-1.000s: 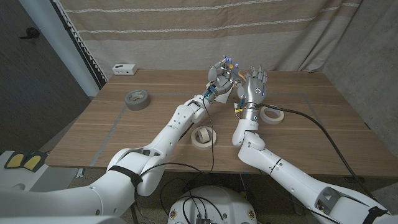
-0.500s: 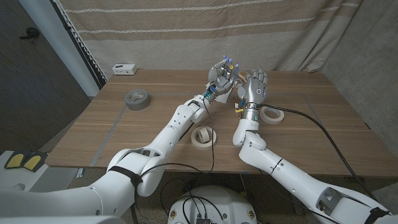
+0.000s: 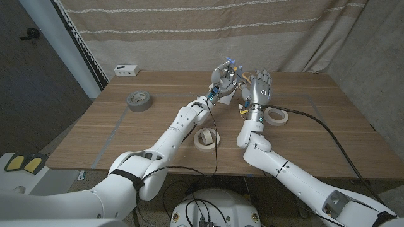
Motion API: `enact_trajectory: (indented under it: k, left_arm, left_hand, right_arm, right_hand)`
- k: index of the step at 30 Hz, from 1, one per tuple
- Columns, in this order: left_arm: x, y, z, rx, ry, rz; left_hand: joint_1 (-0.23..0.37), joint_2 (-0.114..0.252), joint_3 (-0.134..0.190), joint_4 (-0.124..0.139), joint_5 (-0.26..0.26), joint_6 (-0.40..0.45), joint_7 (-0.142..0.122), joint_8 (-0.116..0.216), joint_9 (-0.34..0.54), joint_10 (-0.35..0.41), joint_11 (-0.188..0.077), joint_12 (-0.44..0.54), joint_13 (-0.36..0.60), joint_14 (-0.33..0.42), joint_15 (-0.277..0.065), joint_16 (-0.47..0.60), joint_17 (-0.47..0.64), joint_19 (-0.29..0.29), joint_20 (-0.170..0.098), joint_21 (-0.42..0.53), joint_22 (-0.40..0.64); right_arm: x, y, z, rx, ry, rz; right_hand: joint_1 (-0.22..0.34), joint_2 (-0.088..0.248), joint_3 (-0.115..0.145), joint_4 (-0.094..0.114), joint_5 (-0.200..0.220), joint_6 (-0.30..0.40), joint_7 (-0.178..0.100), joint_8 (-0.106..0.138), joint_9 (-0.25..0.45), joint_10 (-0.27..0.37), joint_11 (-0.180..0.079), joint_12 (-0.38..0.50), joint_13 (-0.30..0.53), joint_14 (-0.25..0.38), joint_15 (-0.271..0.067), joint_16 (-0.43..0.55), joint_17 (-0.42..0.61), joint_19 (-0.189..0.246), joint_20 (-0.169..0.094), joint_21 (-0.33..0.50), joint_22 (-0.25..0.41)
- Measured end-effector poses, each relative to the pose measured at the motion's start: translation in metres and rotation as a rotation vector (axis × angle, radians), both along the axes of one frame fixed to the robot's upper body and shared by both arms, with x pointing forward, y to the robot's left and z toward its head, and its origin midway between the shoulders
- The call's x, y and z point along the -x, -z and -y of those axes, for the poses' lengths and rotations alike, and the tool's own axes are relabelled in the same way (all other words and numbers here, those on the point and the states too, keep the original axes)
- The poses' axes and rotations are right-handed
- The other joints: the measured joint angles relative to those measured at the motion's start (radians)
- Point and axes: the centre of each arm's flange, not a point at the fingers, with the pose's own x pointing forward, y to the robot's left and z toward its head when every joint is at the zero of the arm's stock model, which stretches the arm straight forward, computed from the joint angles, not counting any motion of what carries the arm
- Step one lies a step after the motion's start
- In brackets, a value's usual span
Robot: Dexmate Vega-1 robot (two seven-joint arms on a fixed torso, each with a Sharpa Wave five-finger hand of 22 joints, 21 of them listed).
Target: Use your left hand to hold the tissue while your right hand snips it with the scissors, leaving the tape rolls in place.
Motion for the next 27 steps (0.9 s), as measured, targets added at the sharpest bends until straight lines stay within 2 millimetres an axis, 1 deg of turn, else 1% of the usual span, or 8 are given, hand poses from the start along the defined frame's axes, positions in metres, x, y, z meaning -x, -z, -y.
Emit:
enact_trajectory:
  k: [3,6,7,9,12,20,23,27]
  left_arm:
    - [0.0006,0.0005,0.0008,-0.004,-0.002,0.002]
    - [0.0008,0.0019,0.0008,-0.012,-0.009,0.006]
    - [0.0015,0.0025,0.0010,-0.014,-0.009,0.007]
    - [0.0026,0.0036,0.0016,-0.017,-0.007,0.010]
    - [0.0020,0.0050,0.0006,-0.034,-0.034,0.020]
    - [0.0017,0.0031,-0.0046,-0.047,-0.085,0.064]
    - [0.0021,0.0027,-0.0053,-0.049,-0.092,0.077]
    - [0.0021,0.0033,-0.0067,-0.044,-0.097,0.096]
  left_hand:
    - [-0.005,-0.005,0.000,0.000,-0.006,-0.017,-0.017,-0.016,-0.006,0.001,0.000,-0.018,-0.019,0.000,0.000,0.000,-0.016,0.000,0.000,0.000,-0.002]
    - [-0.050,-0.050,-0.012,-0.012,-0.011,-0.056,-0.040,-0.056,-0.016,-0.009,0.008,-0.058,-0.049,-0.018,0.000,-0.003,-0.042,0.002,-0.001,-0.015,-0.008]
    - [-0.063,-0.060,-0.029,-0.028,-0.010,-0.075,-0.048,-0.086,-0.017,-0.032,0.010,-0.103,-0.071,-0.068,0.005,-0.002,-0.062,0.008,0.000,-0.056,-0.008]
    - [-0.134,-0.033,-0.086,-0.045,-0.003,-0.095,-0.061,-0.164,-0.017,-0.068,0.008,-0.207,-0.109,-0.178,0.032,0.000,-0.101,0.032,-0.003,-0.171,-0.008]
    - [-0.174,-0.032,-0.194,-0.012,0.011,-0.140,-0.067,-0.236,-0.020,-0.135,0.009,-0.270,-0.160,-0.299,0.090,-0.009,-0.122,0.074,-0.005,-0.325,-0.001]
    - [-0.194,-0.039,-0.368,0.000,0.066,-0.316,-0.071,-0.248,-0.012,-0.309,0.006,-0.281,-0.217,-0.455,0.144,-0.013,-0.127,0.137,-0.023,-0.632,0.004]
    - [-0.192,-0.036,-0.445,0.006,0.101,-0.418,-0.071,-0.258,-0.007,-0.435,0.006,-0.296,-0.226,-0.582,0.170,-0.025,-0.128,0.054,-0.012,-0.746,0.009]
    - [-0.200,-0.029,-0.493,0.015,0.133,-0.522,-0.071,-0.260,-0.007,-0.565,0.004,-0.296,-0.229,-0.759,0.192,-0.029,-0.128,-0.109,0.006,-0.842,0.010]
  right_arm:
    - [0.0002,0.0002,0.0003,-0.002,-0.001,-0.001]
    - [0.0004,-0.0001,0.0009,-0.005,0.000,-0.001]
    - [0.0004,0.0000,0.0010,-0.005,0.000,-0.002]
    - [0.0003,0.0001,0.0012,-0.006,0.001,-0.002]
    - [0.0006,-0.0002,0.0022,-0.009,0.004,-0.003]
    - [0.0002,0.0006,0.0036,-0.013,0.009,-0.009]
    - [0.0004,0.0001,0.0034,-0.015,0.007,-0.009]
    - [0.0007,-0.0002,0.0036,-0.019,0.004,-0.011]
  right_hand:
    - [-0.008,0.000,0.004,0.002,-0.006,-0.005,0.002,0.019,0.025,-0.010,-0.022,-0.011,0.000,0.000,0.000,0.000,0.000,0.000,0.000,0.000,0.000]
    - [-0.010,0.000,0.004,0.002,-0.006,-0.009,-0.001,0.119,0.039,-0.010,-0.022,-0.014,-0.002,0.000,0.000,0.000,0.000,0.000,0.000,0.000,0.000]
    - [-0.012,-0.001,0.004,0.002,-0.006,-0.010,0.000,0.130,0.042,-0.010,-0.022,-0.014,-0.004,0.000,0.000,0.000,0.000,0.003,0.004,0.000,0.000]
    - [-0.013,-0.003,0.006,0.000,-0.006,-0.015,-0.001,0.153,0.049,-0.011,-0.021,-0.014,-0.005,0.000,0.000,0.000,0.000,0.005,0.005,0.000,0.000]
    - [-0.014,-0.004,0.010,-0.001,-0.006,-0.016,-0.001,0.177,0.064,-0.010,-0.021,-0.018,-0.005,0.000,0.000,0.000,0.000,0.005,0.005,0.000,0.000]
    - [-0.014,-0.004,0.016,-0.001,-0.014,-0.027,-0.008,0.200,0.093,0.011,0.011,-0.018,-0.005,0.000,0.000,0.000,0.000,0.005,0.005,0.000,0.000]
    - [-0.014,-0.004,0.016,-0.001,-0.014,-0.028,-0.007,0.205,0.093,0.013,0.013,-0.018,-0.004,0.000,0.000,0.000,0.000,0.005,0.005,0.000,0.000]
    - [-0.014,-0.003,0.016,-0.001,-0.014,-0.028,-0.007,0.206,0.093,0.013,0.013,-0.018,-0.004,0.000,0.000,0.000,0.000,0.005,0.005,0.000,0.000]
